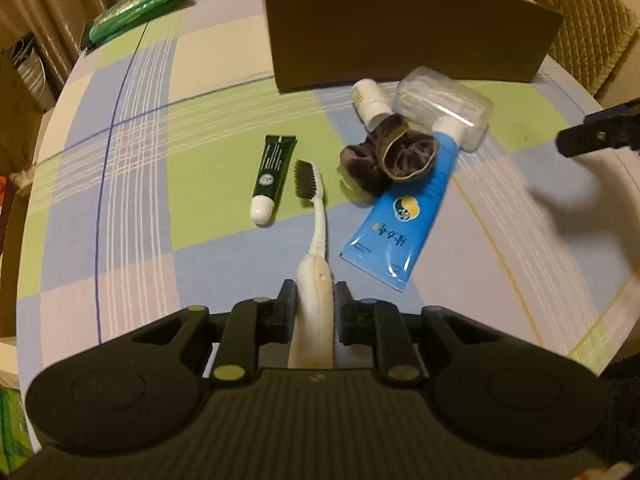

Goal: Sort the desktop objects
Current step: 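Grasp the clear floss-pick box with the right tool while the left tool lifts the toothbrush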

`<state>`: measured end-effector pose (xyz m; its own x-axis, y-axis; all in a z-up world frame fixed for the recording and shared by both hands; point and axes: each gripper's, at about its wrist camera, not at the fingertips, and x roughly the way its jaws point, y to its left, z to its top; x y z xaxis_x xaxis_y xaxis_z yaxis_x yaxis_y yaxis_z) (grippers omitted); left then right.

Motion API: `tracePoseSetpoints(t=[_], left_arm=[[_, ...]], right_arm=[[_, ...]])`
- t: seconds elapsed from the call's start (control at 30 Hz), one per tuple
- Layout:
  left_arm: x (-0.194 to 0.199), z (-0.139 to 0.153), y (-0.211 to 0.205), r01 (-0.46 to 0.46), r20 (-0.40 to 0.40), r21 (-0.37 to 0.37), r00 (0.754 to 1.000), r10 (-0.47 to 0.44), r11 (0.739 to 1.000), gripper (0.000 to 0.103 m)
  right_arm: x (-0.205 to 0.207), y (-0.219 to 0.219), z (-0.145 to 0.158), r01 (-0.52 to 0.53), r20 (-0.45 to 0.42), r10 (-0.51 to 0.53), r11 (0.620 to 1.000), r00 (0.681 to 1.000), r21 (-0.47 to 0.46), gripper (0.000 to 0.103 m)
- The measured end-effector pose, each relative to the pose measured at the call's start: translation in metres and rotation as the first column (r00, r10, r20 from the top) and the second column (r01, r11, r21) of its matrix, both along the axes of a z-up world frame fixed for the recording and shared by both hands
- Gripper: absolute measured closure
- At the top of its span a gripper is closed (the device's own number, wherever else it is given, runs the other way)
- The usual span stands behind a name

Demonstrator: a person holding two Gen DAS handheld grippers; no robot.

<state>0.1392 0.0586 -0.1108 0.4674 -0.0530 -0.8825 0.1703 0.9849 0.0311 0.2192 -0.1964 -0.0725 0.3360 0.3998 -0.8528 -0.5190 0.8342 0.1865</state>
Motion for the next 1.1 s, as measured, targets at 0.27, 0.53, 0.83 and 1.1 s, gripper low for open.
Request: tracePoseSetpoints(t=[0.27,0.53,0.83,1.1], left_arm=[[0.006,0.028,0.006,-0.034,0.086,0.013,0.996,0.033,0.999,0.087],[0.023,0.041,0.021,-0.11,0.124,-0.026,0.986,0.113,0.994,0.087],[0.043,0.051,0.033,-0.138,0.146,-0.036,0.979,0.141,0.99,0.087],[0.054,0.049,0.035,-0.131,0.141,-0.036,0.981,0.135,0.991,0.087]], right_arm=[[0.007,0.022,0.0,-0.056,0.045,0.055,0.998,0.997,0.031,0.002],[0.024,0.054,-0.006,-0.128,0.094,0.123,0.991,0.988,0.047,0.015],[0.043,0.08,-0.025,-0.174,0.092,0.173,0.985,0.981,0.006,0.027],[0.054,0.09,-0.04,-0.177,0.073,0.179,0.984,0.981,-0.036,0.031]])
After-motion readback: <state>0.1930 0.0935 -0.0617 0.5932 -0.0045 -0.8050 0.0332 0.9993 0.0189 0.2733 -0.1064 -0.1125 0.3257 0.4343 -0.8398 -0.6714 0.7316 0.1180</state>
